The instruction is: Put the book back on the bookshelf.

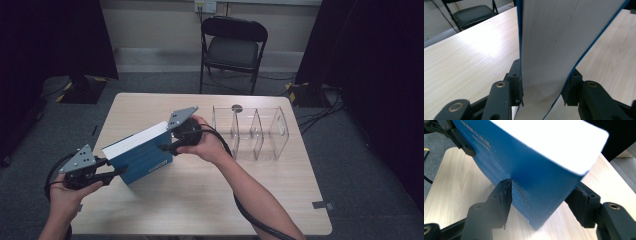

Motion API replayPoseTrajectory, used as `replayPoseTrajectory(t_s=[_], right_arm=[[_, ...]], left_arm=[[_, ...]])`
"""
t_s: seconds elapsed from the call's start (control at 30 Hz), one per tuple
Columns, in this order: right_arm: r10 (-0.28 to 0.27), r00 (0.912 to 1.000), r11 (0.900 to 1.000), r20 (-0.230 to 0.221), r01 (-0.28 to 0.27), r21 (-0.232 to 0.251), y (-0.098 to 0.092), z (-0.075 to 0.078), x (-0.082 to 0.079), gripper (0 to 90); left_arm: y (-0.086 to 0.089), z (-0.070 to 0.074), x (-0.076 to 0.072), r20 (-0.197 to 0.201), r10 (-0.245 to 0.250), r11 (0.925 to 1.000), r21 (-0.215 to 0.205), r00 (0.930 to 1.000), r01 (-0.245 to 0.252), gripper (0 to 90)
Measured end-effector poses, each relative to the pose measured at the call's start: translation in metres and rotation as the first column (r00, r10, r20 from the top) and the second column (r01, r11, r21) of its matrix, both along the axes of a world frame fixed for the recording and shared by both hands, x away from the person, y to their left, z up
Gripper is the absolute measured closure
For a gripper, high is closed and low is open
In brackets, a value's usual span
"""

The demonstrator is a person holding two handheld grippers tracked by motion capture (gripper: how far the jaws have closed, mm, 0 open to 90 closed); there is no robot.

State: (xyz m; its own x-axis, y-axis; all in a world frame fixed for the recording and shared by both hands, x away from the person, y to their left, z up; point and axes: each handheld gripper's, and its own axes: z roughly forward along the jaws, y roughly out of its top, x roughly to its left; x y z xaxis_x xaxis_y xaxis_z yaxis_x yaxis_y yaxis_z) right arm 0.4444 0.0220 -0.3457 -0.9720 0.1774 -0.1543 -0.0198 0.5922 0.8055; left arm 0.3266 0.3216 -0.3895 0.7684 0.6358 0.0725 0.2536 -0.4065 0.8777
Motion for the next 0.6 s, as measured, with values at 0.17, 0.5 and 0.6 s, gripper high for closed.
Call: replayPoseTrajectory(t_s=[0.17,0.5,0.6], right_arm=[[-0.001,1.0000,1.000,0.000,0.001,-0.011,-0.009,0.003,-0.009,40.0],[0.008,0.9998,1.000,0.018,-0.007,-0.027,-0.017,0.006,-0.019,43.0],[0.012,0.9993,0.999,0.037,-0.010,-0.039,-0.014,0.008,-0.015,42.6]], left_arm=[[-0.005,0.002,-0.003,-0.004,-0.038,0.9991,-0.022,0.9993,0.038,59.9],[-0.003,0.002,-0.002,-0.019,-0.061,0.9980,-0.016,0.9980,0.060,59.5],[-0.002,0.003,0.001,-0.022,-0.063,0.9978,-0.022,0.9978,0.062,59.6]])
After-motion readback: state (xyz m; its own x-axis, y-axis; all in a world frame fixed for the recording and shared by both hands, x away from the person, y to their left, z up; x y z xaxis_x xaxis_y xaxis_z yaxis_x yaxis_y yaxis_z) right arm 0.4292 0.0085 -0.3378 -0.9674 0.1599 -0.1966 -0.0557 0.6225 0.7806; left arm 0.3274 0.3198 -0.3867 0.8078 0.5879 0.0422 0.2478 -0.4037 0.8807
